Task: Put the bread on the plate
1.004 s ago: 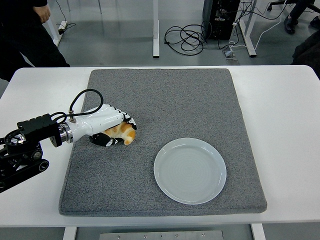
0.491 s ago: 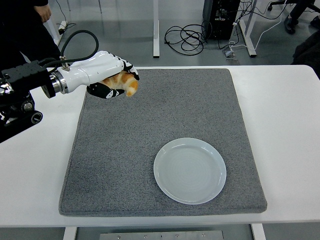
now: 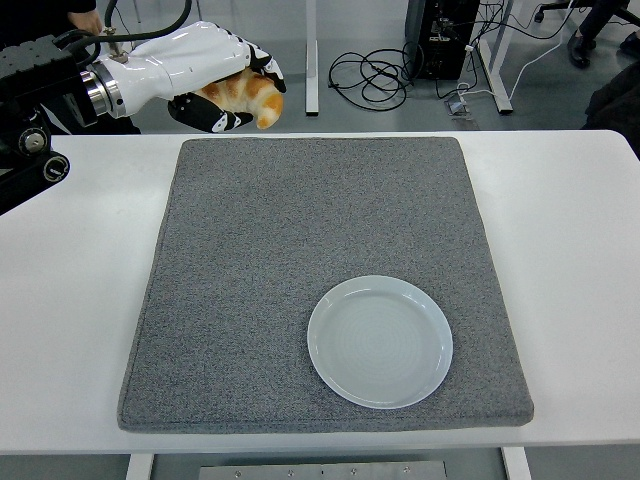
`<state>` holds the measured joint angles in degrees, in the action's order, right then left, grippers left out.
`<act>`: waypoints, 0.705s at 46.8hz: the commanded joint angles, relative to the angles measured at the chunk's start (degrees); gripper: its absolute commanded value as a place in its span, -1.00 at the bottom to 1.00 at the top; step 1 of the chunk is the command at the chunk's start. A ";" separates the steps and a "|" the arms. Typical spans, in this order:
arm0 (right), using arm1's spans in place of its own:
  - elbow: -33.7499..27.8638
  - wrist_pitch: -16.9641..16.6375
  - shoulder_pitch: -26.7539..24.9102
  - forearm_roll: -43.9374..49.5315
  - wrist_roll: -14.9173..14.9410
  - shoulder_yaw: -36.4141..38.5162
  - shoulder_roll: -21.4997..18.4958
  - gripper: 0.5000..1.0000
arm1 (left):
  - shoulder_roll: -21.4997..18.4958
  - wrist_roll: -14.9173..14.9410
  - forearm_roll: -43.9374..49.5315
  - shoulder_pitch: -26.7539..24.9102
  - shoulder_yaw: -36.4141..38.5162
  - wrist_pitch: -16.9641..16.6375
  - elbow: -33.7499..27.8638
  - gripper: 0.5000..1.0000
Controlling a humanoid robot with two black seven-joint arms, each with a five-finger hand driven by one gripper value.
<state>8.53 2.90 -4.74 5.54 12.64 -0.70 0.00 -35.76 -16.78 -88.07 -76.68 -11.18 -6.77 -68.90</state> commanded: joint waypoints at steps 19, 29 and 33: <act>0.00 0.00 0.00 0.00 0.02 0.00 0.00 1.00 | 5.35 0.17 -0.08 -0.22 3.35 0.00 0.00 -1.00; 0.00 0.00 0.00 0.00 0.02 0.00 0.00 1.00 | 13.60 0.44 0.09 -1.19 4.24 0.09 1.93 -1.00; 0.00 0.00 0.00 0.00 0.02 0.00 0.00 1.00 | 17.47 0.35 0.09 -1.45 4.32 0.09 2.98 -1.00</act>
<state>8.52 2.90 -4.76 5.54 12.65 -0.70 0.00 -20.62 -16.36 -87.98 -77.89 -6.92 -6.68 -66.56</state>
